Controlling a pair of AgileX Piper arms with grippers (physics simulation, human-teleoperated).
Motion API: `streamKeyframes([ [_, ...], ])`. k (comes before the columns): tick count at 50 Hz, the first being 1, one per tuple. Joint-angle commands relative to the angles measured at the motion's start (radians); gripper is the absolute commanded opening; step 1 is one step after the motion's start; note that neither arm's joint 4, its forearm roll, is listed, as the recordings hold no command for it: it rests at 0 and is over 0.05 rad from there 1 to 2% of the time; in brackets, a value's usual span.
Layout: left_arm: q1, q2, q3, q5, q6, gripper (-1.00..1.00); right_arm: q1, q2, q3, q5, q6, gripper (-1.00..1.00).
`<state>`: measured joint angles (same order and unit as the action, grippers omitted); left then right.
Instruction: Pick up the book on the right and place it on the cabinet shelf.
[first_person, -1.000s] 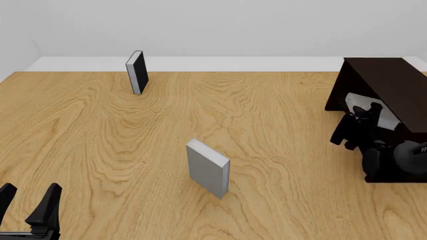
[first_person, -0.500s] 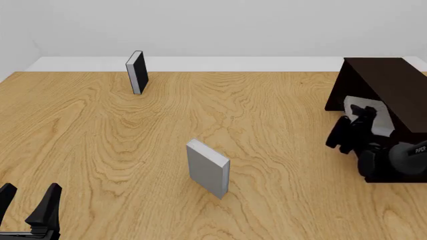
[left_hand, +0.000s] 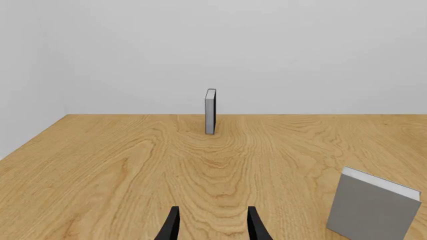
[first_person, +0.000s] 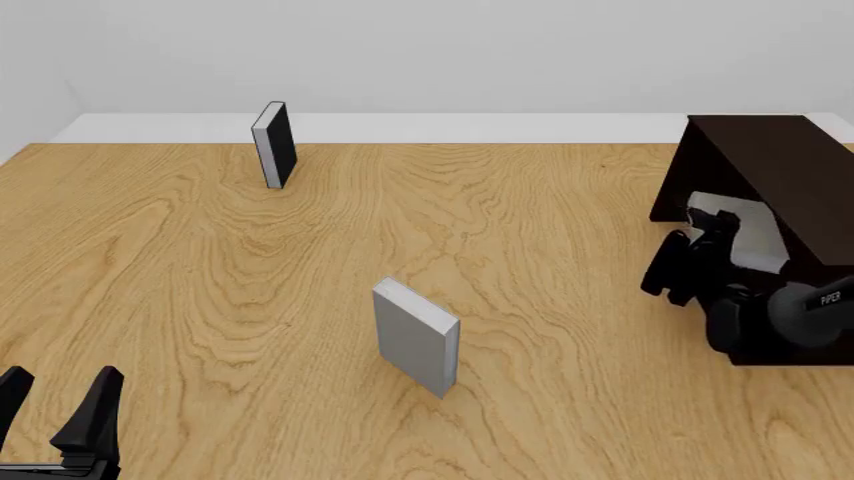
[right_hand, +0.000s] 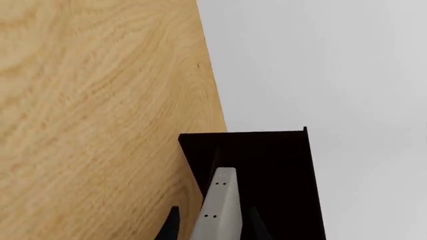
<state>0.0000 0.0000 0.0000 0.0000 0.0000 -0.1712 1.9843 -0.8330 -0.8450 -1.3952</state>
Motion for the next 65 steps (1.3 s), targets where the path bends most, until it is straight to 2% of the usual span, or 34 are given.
streamKeyframes([
  [1, 0.000, 0.000, 0.000, 0.000, 0.000, 1.00, 0.013, -0.013, -0.010, 0.006, 0.003, 1.00],
  [65, 0.000, 0.000, 0.000, 0.000, 0.000, 1.00, -0.062, -0.048, 0.048, -0.045, -0.009, 1.00],
])
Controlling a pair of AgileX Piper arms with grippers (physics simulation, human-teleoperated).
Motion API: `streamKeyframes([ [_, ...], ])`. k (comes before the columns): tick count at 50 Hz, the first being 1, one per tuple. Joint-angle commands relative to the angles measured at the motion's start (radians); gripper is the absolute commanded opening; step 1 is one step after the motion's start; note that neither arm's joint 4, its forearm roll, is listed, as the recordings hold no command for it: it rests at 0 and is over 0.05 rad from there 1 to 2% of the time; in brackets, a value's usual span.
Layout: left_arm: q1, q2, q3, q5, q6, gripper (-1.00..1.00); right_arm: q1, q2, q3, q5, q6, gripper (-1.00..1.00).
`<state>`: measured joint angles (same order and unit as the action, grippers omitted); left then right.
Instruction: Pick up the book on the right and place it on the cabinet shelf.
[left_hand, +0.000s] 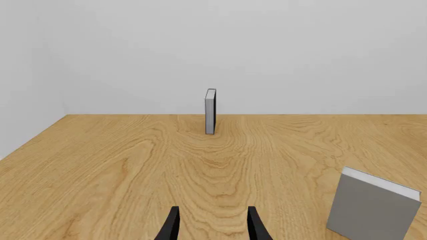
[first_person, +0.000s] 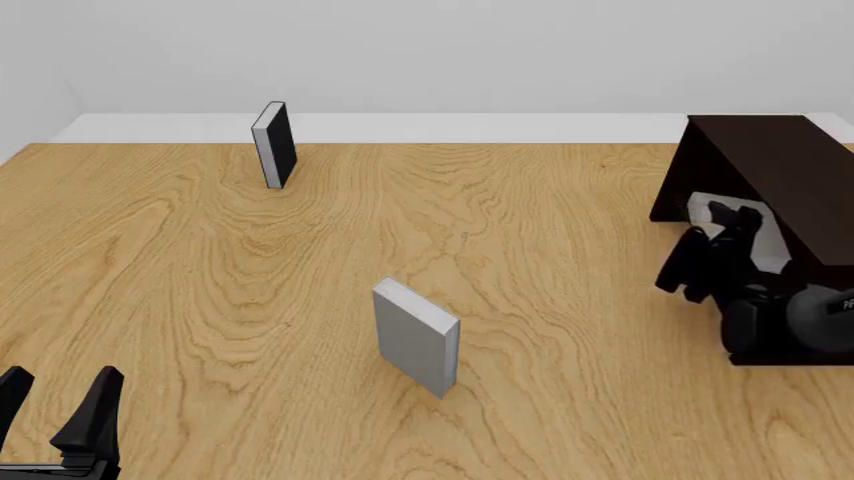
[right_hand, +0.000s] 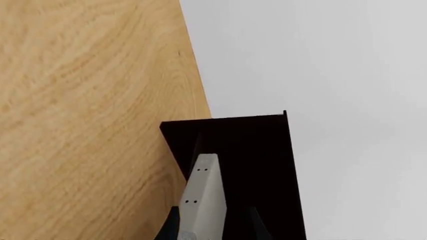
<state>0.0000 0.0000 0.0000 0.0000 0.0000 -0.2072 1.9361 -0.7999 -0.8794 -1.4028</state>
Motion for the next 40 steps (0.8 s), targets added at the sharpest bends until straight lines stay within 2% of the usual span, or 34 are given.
streamKeyframes([
  [1, 0.000, 0.000, 0.000, 0.000, 0.000, 1.00, -0.027, 0.003, 0.016, -0.012, -0.001, 1.00],
  [40, 0.000, 0.000, 0.000, 0.000, 0.000, 1.00, -0.100, -0.014, 0.071, -0.036, -0.015, 1.00],
])
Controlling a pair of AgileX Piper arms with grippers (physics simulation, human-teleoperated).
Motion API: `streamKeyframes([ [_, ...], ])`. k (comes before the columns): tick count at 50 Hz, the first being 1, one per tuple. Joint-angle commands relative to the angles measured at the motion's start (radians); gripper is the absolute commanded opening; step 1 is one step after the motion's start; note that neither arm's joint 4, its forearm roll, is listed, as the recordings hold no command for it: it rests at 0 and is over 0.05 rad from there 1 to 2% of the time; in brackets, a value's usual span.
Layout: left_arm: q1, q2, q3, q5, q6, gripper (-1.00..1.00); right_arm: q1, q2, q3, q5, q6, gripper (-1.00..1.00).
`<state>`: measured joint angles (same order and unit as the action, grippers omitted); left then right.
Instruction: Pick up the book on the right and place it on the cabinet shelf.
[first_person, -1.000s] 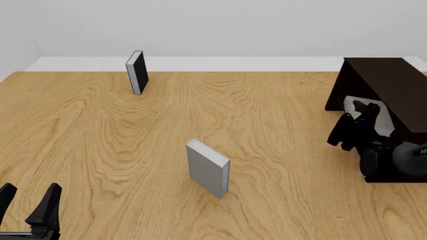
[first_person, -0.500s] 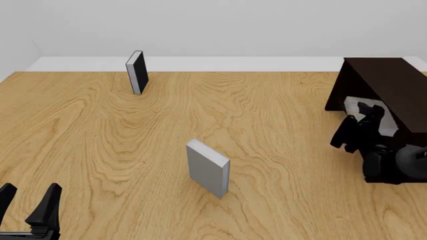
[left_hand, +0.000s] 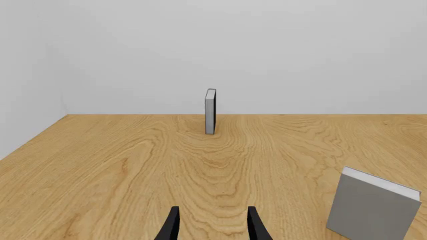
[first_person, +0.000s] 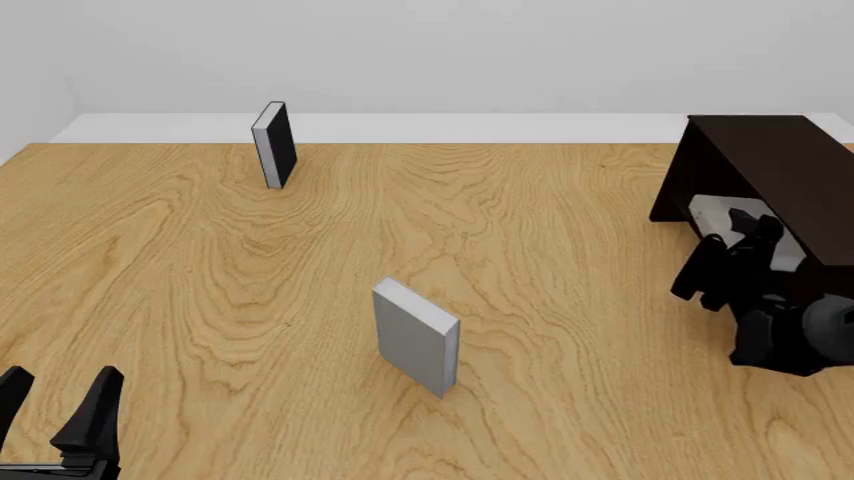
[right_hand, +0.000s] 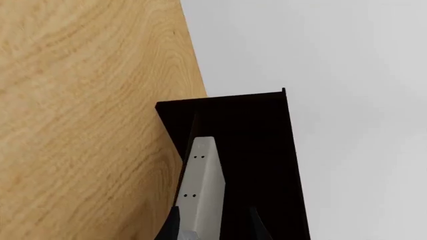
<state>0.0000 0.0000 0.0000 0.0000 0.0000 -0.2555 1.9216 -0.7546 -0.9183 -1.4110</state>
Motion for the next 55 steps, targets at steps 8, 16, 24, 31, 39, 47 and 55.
streamKeyframes([
  [8, 0.000, 0.000, 0.000, 0.000, 0.000, 1.00, -0.063, -0.006, 0.034, 0.003, -0.007, 1.00],
  [16, 0.000, 0.000, 0.000, 0.000, 0.000, 1.00, -0.065, -0.013, 0.036, 0.008, -0.005, 1.00],
  [24, 0.000, 0.000, 0.000, 0.000, 0.000, 1.00, -0.010, -0.017, 0.014, 0.013, -0.009, 1.00],
  [31, 0.000, 0.000, 0.000, 0.000, 0.000, 1.00, 0.018, -0.028, -0.007, 0.034, -0.006, 1.00],
  [39, 0.000, 0.000, 0.000, 0.000, 0.000, 1.00, 0.041, -0.020, -0.016, 0.032, -0.010, 1.00],
  [47, 0.000, 0.000, 0.000, 0.000, 0.000, 1.00, 0.061, -0.010, -0.015, 0.021, -0.020, 1.00],
  [55, 0.000, 0.000, 0.000, 0.000, 0.000, 1.00, 0.086, -0.018, -0.030, 0.042, -0.015, 1.00],
])
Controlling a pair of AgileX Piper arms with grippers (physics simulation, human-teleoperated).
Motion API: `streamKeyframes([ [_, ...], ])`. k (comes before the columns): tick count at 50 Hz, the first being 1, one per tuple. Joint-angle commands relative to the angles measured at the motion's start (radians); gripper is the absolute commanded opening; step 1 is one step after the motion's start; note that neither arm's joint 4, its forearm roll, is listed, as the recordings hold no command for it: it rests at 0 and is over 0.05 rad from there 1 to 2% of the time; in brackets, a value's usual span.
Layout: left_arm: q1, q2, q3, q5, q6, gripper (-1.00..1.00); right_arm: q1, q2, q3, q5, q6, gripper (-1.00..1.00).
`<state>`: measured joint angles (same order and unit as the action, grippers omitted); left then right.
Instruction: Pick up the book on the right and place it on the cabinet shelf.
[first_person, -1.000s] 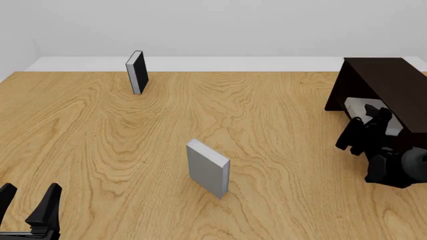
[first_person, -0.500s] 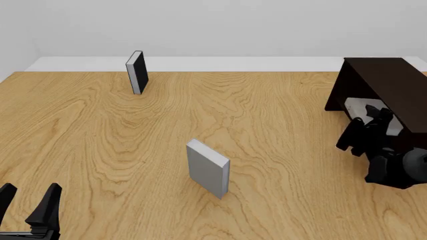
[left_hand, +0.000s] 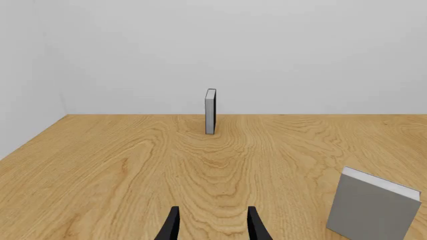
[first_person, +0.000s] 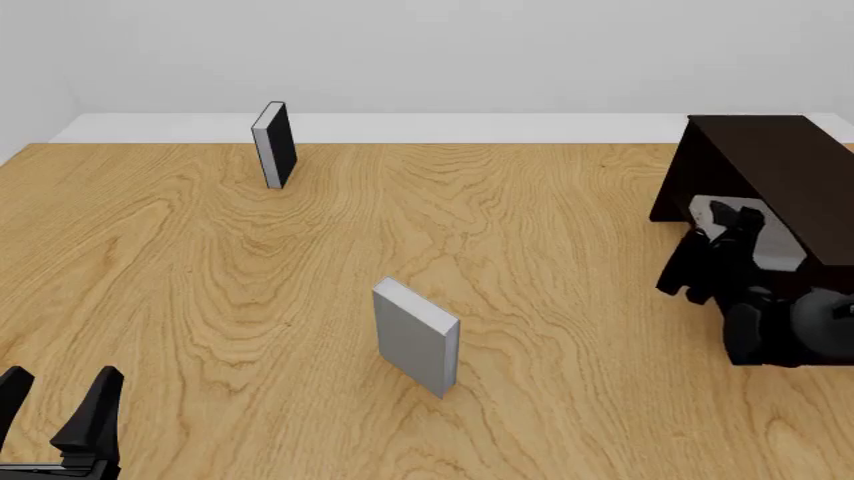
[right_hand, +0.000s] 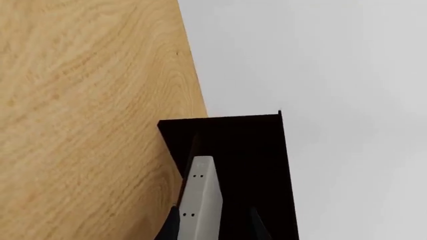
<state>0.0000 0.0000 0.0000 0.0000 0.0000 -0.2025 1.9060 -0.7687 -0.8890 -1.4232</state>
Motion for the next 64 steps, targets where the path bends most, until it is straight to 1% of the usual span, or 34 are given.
streamKeyframes([
  [1, 0.000, 0.000, 0.000, 0.000, 0.000, 1.00, 0.036, -0.004, -0.018, 0.014, -0.003, 1.00],
  [12, 0.000, 0.000, 0.000, 0.000, 0.000, 1.00, 0.084, -0.004, -0.037, 0.030, -0.007, 1.00],
  [24, 0.000, 0.000, 0.000, 0.000, 0.000, 1.00, 0.124, -0.042, -0.045, 0.070, 0.001, 1.00],
  [26, 0.000, 0.000, 0.000, 0.000, 0.000, 1.00, 0.137, -0.061, -0.050, 0.101, 0.025, 1.00],
  [28, 0.000, 0.000, 0.000, 0.000, 0.000, 1.00, 0.154, -0.075, -0.048, 0.105, 0.025, 1.00],
  [29, 0.000, 0.000, 0.000, 0.000, 0.000, 1.00, 0.160, -0.094, -0.054, 0.142, 0.056, 1.00],
  [30, 0.000, 0.000, 0.000, 0.000, 0.000, 1.00, 0.161, -0.101, -0.053, 0.154, 0.064, 1.00],
  [31, 0.000, 0.000, 0.000, 0.000, 0.000, 1.00, 0.173, -0.104, -0.047, 0.152, 0.059, 1.00],
  [32, 0.000, 0.000, 0.000, 0.000, 0.000, 1.00, 0.175, -0.116, -0.041, 0.152, 0.064, 1.00],
  [33, 0.000, 0.000, 0.000, 0.000, 0.000, 1.00, 0.185, -0.131, -0.046, 0.167, 0.083, 1.00],
  [36, 0.000, 0.000, 0.000, 0.000, 0.000, 1.00, 0.201, -0.154, -0.038, 0.187, 0.090, 1.00],
  [37, 0.000, 0.000, 0.000, 0.000, 0.000, 1.00, 0.210, -0.171, -0.042, 0.205, 0.110, 1.00],
  [39, 0.000, 0.000, 0.000, 0.000, 0.000, 1.00, 0.221, -0.186, -0.030, 0.206, 0.107, 1.00],
  [41, 0.000, 0.000, 0.000, 0.000, 0.000, 1.00, 0.233, -0.208, -0.034, 0.233, 0.137, 1.00],
  [45, 0.000, 0.000, 0.000, 0.000, 0.000, 1.00, 0.250, -0.251, -0.017, 0.258, 0.166, 1.00],
  [47, 0.000, 0.000, 0.000, 0.000, 0.000, 1.00, 0.258, -0.256, -0.003, 0.254, 0.160, 1.00],
  [49, 0.000, 0.000, 0.000, 0.000, 0.000, 1.00, 0.268, -0.284, -0.009, 0.287, 0.196, 1.00],
  [51, 0.000, 0.000, 0.000, 0.000, 0.000, 1.00, 0.273, -0.295, -0.001, 0.286, 0.192, 1.00],
  [56, 0.000, 0.000, 0.000, 0.000, 0.000, 1.00, 0.288, -0.338, 0.022, 0.310, 0.213, 1.00],
  [58, 0.000, 0.000, 0.000, 0.000, 0.000, 1.00, 0.295, -0.375, 0.024, 0.349, 0.245, 1.00],
  [61, 0.000, 0.000, 0.000, 0.000, 0.000, 1.00, 0.300, -0.409, 0.045, 0.360, 0.244, 1.00],
  [64, 0.000, 0.000, 0.000, 0.000, 0.000, 1.00, 0.308, -0.439, 0.046, 0.393, 0.261, 1.00],
])
